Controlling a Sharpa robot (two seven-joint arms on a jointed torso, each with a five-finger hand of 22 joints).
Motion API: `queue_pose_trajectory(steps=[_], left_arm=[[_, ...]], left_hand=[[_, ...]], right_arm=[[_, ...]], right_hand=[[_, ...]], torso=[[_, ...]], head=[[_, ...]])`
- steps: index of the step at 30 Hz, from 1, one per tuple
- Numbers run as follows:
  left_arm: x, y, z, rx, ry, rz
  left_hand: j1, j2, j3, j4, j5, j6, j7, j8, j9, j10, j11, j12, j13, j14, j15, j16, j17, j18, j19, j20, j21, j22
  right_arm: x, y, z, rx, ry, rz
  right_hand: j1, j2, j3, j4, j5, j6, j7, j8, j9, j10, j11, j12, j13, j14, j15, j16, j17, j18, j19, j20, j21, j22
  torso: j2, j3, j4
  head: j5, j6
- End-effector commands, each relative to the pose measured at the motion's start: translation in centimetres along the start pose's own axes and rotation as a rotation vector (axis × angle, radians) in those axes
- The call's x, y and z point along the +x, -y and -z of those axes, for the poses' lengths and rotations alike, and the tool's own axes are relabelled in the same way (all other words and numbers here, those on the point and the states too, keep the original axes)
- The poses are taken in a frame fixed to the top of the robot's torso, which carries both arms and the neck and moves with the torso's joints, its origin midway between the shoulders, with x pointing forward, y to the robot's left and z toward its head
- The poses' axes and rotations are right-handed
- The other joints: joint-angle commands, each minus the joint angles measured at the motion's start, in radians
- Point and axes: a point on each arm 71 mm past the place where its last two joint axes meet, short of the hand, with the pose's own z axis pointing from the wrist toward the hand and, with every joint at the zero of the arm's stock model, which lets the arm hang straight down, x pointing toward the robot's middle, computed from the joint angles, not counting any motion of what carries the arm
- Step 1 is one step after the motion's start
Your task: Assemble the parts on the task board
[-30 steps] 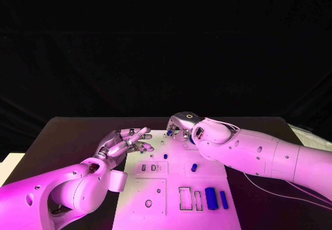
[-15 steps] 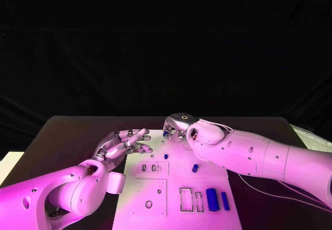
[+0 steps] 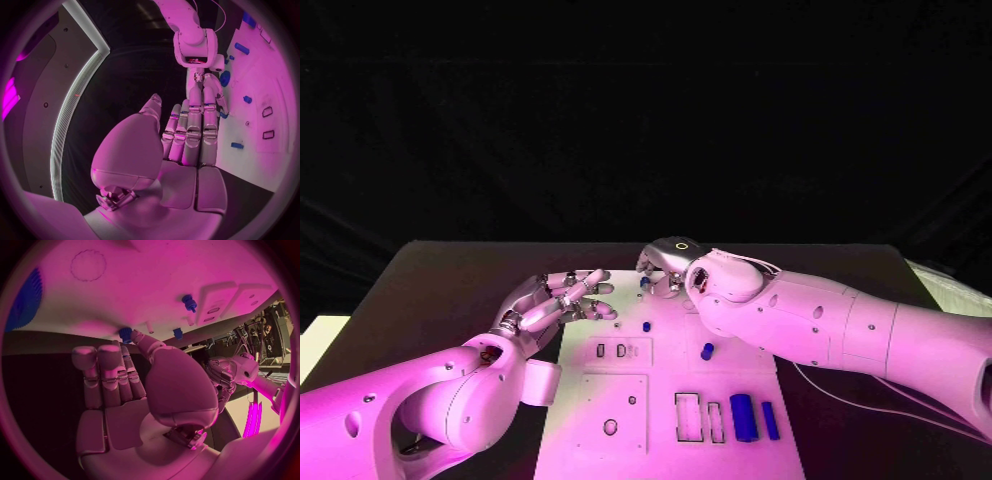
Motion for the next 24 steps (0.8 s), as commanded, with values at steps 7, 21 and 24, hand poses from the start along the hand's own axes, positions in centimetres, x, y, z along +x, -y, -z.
queue_pose_trajectory(steps=[7,21,24], left_arm=[[-0.2,0.2,0.1,0.006,-0.013,0.007],[-0.7,0.1,0.0,0.001,-0.009,0.006],[-0.8,0.1,-0.1,0.000,-0.008,0.006]], left_hand=[[0.004,0.009,0.000,-0.006,0.006,-0.001,0.005,-0.004,-0.001,-0.003,0.004,-0.003,-0.001,0.002,0.003,-0.003,0.001,0.009,0.003,-0.002,0.007,0.001],[0.006,0.011,0.001,-0.008,0.006,-0.001,0.005,-0.005,-0.001,-0.003,0.004,-0.004,-0.001,0.001,0.003,-0.004,0.003,0.009,0.002,-0.002,0.007,0.001],[0.006,0.011,0.001,-0.008,0.006,-0.001,0.005,-0.005,-0.001,-0.003,0.004,-0.004,-0.001,0.001,0.003,-0.004,0.003,0.009,0.002,-0.002,0.007,0.001]], right_arm=[[-1.4,1.0,2.1,0.002,0.089,-0.035],[-3.6,7.4,8.1,0.206,-0.053,-0.235],[-3.4,8.3,8.6,0.241,-0.099,-0.246]], right_hand=[[0.040,-0.009,-0.052,0.007,0.024,-0.029,0.010,0.008,0.008,-0.045,0.010,0.037,0.006,-0.006,0.005,-0.049,-0.062,0.015,-0.026,0.009,-0.041,-0.062],[-0.014,-0.058,-0.166,0.098,0.132,-0.041,-0.019,0.002,0.004,0.303,-0.053,0.248,0.123,0.077,-0.042,0.259,0.287,-0.046,0.177,-0.033,0.164,0.283],[0.014,-0.041,-0.291,0.151,0.140,-0.045,-0.009,0.006,0.007,0.267,-0.054,0.364,0.269,0.077,-0.055,0.353,0.396,-0.062,0.221,-0.042,0.219,0.376]], torso=[[0.001,-0.0003,-0.0020],[-0.008,-0.0006,-0.0297],[-0.010,0.0004,-0.0322]], head=[[-0.002,0.003],[-0.006,0.008],[-0.003,0.007]])
